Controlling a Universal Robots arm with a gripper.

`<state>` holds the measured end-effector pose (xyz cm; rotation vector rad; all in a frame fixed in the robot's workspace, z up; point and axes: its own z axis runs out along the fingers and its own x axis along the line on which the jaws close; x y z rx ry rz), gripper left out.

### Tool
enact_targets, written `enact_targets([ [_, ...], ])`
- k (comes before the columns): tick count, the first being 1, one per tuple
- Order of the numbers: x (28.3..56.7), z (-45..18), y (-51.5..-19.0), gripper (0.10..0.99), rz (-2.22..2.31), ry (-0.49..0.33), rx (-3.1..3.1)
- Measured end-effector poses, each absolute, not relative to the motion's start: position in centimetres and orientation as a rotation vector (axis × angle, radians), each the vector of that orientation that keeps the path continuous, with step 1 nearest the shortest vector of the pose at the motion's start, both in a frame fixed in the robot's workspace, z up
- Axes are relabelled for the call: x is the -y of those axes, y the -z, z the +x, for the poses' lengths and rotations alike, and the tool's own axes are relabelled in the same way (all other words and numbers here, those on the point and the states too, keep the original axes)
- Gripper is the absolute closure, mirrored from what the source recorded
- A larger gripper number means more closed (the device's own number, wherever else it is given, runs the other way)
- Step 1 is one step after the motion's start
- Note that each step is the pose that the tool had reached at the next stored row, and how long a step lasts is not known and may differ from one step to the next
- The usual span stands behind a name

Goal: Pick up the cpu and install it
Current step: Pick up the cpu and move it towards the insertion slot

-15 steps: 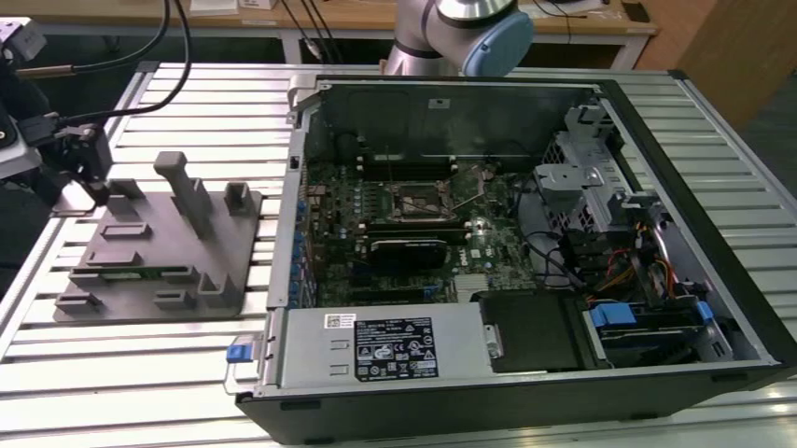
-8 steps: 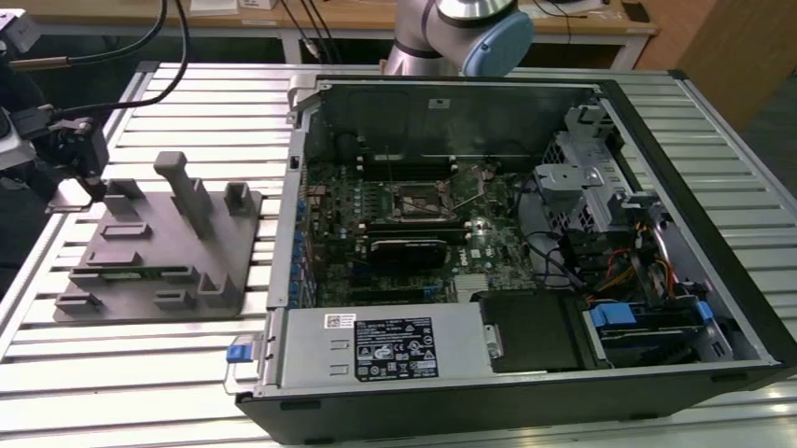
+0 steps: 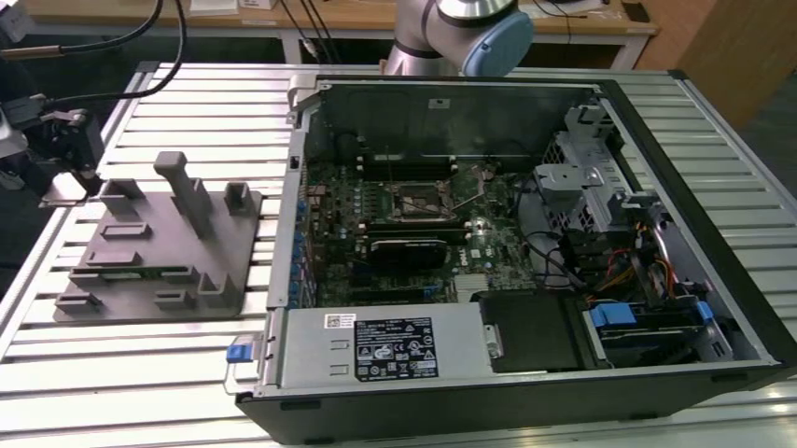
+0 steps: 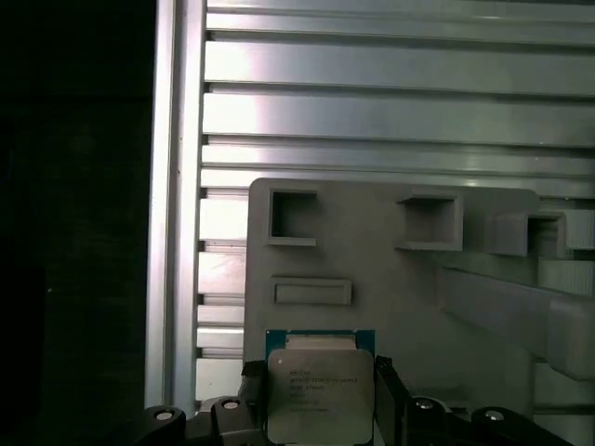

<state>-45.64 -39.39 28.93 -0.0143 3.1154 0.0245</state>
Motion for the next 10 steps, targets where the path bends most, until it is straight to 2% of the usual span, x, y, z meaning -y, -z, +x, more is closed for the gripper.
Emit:
enact_targets([
  [10,39.4,-45.6,-30.3,0.541,-0.014,-0.025,-3.115],
])
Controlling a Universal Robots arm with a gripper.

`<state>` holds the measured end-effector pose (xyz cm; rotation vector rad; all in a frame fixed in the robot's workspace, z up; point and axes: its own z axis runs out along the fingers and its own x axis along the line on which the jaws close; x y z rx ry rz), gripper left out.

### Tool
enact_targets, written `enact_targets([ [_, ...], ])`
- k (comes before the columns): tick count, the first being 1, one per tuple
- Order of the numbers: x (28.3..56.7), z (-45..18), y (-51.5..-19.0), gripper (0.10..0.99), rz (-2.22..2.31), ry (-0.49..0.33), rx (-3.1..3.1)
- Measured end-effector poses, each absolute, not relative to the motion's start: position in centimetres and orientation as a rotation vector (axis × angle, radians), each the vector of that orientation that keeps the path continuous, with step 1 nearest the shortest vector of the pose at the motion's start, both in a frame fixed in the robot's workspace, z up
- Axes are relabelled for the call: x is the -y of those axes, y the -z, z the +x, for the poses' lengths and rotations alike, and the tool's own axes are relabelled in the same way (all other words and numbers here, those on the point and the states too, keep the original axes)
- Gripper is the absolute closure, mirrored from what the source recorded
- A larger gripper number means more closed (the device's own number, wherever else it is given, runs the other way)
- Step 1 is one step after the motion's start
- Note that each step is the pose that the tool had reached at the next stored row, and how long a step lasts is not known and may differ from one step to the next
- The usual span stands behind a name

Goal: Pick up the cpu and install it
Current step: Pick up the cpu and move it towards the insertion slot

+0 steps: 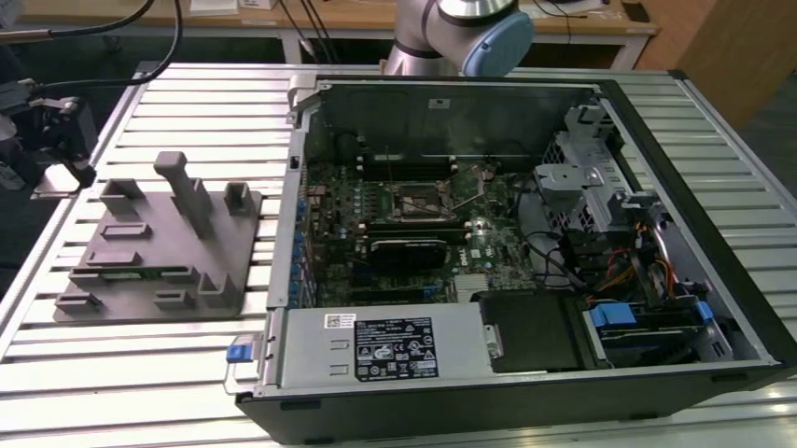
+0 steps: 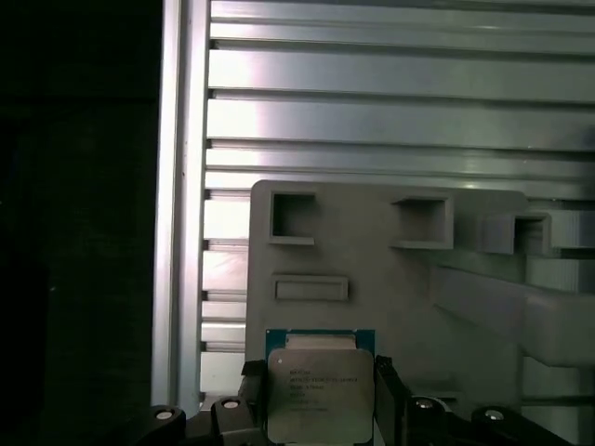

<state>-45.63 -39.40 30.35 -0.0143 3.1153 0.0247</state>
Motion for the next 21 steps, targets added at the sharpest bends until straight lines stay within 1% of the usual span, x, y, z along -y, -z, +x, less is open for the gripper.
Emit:
enact_targets([
  [21,39.4,-45.6,-34.4,0.541,-0.014,-0.025,-3.115],
])
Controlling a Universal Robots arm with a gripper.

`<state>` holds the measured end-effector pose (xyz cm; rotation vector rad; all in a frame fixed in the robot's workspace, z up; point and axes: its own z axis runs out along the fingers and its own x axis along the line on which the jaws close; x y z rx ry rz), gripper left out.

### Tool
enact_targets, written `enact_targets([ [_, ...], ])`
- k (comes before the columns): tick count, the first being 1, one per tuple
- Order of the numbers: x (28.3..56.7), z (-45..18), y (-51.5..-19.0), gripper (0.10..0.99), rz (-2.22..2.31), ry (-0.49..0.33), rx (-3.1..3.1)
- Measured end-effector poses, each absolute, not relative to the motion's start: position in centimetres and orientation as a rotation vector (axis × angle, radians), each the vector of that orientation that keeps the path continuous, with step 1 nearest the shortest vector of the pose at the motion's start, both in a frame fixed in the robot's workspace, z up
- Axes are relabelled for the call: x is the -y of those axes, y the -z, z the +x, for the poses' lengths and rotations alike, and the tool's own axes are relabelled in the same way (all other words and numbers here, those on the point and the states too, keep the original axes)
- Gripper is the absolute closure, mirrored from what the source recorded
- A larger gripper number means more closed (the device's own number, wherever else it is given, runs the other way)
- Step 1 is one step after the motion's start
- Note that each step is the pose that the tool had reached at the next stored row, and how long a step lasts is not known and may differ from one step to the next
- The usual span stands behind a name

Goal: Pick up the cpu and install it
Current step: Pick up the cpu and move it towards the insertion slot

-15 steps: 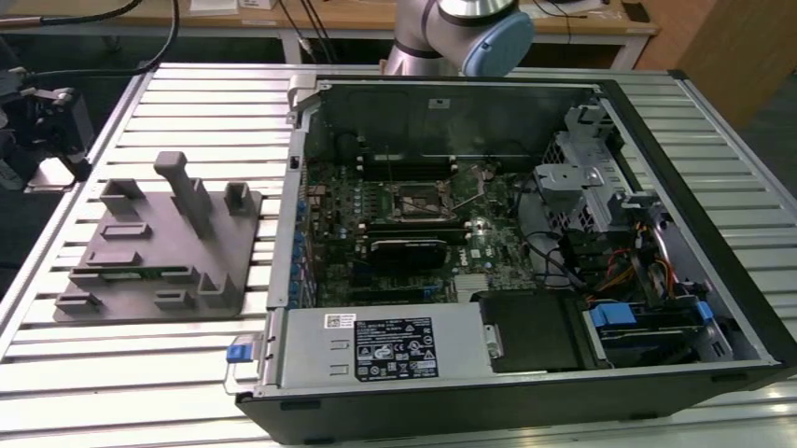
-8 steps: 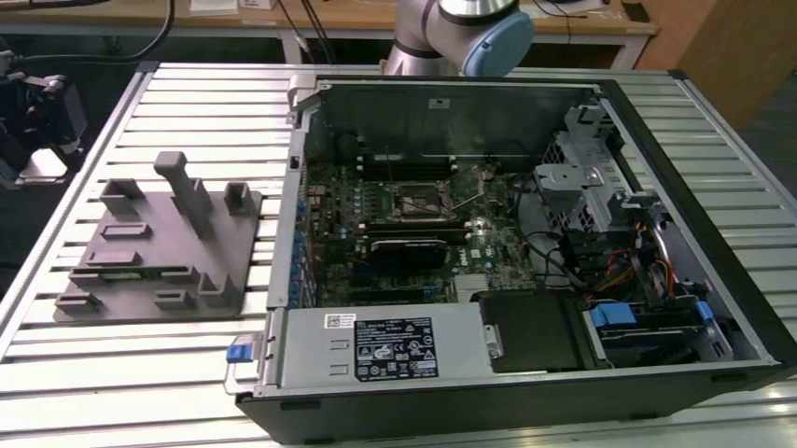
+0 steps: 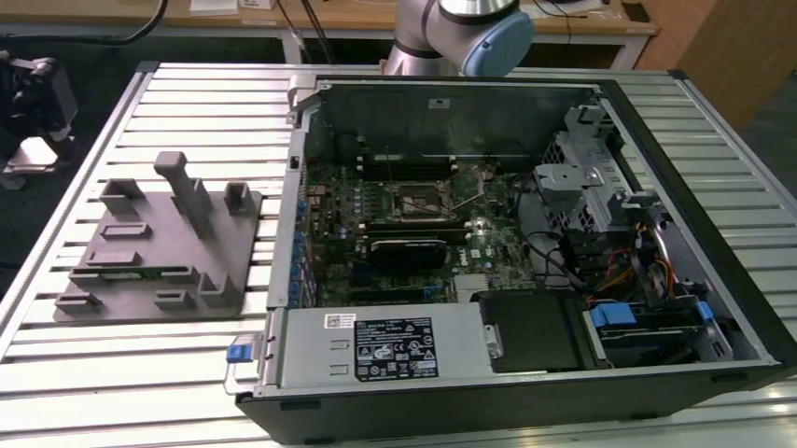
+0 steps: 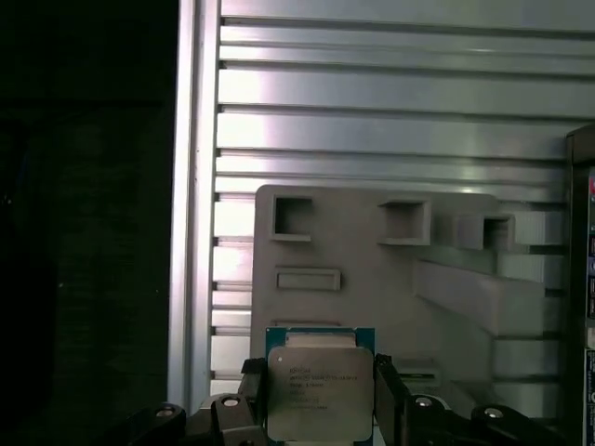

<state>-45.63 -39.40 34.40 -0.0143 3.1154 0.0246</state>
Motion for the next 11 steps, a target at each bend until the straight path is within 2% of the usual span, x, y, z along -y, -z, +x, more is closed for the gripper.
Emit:
enact_targets([
  [11,39.4,-45.6,-37.0,0.541,-0.014,-0.025,-3.115],
])
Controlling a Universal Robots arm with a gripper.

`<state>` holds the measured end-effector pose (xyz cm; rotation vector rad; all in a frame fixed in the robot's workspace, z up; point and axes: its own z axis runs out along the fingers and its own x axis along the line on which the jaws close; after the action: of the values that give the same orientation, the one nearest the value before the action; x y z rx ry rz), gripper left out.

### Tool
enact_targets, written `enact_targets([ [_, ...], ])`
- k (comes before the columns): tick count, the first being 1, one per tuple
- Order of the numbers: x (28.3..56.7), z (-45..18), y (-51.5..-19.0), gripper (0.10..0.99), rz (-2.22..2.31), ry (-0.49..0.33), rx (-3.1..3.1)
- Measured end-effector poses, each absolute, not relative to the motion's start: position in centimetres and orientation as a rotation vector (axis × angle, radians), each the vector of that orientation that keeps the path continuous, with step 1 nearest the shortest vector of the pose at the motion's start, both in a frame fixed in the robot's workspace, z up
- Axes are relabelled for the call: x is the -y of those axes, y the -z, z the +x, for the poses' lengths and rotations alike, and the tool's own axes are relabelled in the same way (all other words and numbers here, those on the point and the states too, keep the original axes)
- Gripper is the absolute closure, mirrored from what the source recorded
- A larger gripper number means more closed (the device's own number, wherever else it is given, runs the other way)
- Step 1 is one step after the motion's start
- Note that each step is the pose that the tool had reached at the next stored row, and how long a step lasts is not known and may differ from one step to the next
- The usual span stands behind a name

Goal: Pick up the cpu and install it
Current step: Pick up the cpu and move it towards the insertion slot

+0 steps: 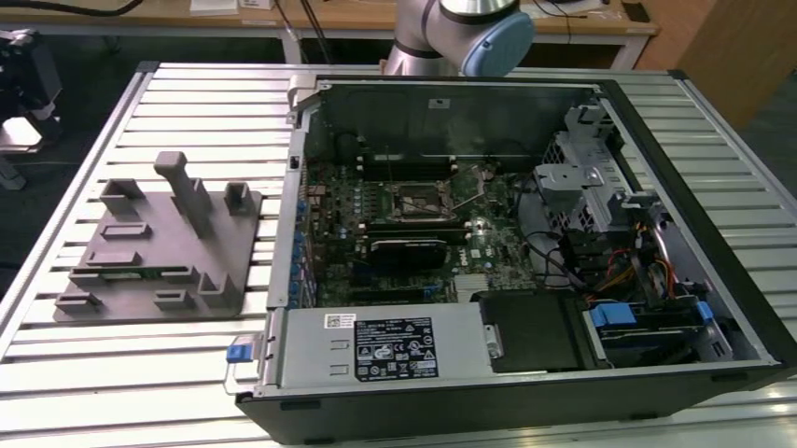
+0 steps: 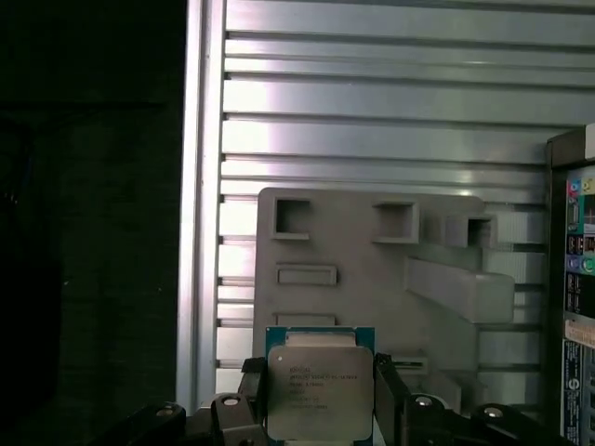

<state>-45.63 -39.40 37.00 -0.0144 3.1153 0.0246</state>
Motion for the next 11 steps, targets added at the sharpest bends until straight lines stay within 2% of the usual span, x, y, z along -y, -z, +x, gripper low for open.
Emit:
enact_targets([
  [11,39.4,-45.6,-39.0,0.541,-0.014,-0.025,-3.115],
])
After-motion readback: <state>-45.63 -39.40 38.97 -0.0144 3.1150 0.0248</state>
